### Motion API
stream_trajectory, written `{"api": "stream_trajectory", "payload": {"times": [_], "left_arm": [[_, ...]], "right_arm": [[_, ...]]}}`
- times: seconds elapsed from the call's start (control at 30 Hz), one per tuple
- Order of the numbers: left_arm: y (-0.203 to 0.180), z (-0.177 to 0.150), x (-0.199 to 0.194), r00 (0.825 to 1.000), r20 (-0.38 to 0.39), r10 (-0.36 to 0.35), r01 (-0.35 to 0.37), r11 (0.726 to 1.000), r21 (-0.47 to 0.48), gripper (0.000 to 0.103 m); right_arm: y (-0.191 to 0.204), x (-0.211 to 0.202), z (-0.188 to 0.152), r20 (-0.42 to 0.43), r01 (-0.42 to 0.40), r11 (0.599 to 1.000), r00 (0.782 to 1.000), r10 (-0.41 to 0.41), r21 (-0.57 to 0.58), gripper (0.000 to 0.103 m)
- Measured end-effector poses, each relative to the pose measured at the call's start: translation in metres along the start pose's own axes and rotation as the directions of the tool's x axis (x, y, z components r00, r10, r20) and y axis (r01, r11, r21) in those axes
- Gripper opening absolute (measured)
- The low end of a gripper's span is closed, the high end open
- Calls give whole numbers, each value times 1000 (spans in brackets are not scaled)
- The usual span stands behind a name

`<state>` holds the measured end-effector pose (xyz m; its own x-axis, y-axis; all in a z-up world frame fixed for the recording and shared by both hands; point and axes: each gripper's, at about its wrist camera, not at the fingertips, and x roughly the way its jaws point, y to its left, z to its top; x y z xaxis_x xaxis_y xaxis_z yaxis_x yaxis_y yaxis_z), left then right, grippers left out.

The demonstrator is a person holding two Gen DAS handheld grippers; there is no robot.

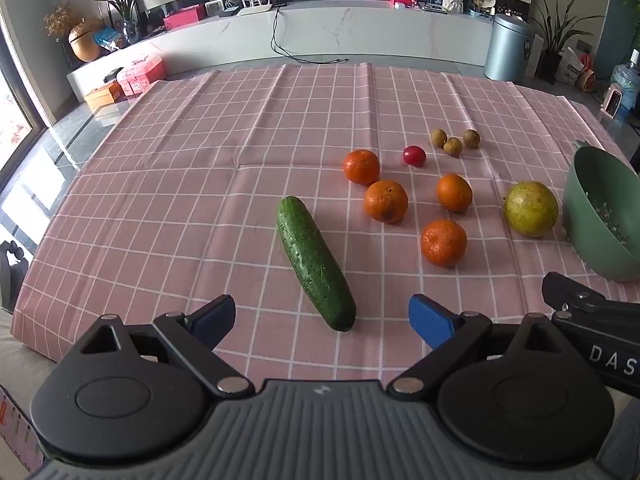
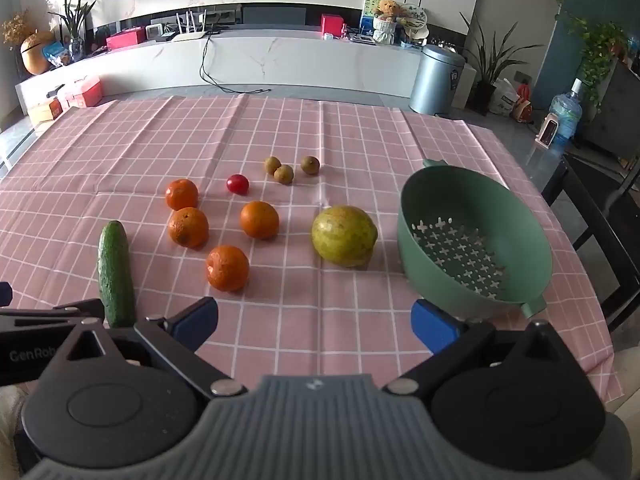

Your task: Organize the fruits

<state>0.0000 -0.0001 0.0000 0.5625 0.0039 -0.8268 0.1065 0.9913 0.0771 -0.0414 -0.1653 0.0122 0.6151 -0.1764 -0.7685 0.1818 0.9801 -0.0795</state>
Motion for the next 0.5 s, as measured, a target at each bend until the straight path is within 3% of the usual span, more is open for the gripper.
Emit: {"api": "stream_trajectory", "payload": {"times": [0.5], "left_arm": [[0,0,0,1000,1,-2,2,1000,-1,103]], "right_arm": [[0,-1,0,7,-3,1000,1000,3,3,99]]}}
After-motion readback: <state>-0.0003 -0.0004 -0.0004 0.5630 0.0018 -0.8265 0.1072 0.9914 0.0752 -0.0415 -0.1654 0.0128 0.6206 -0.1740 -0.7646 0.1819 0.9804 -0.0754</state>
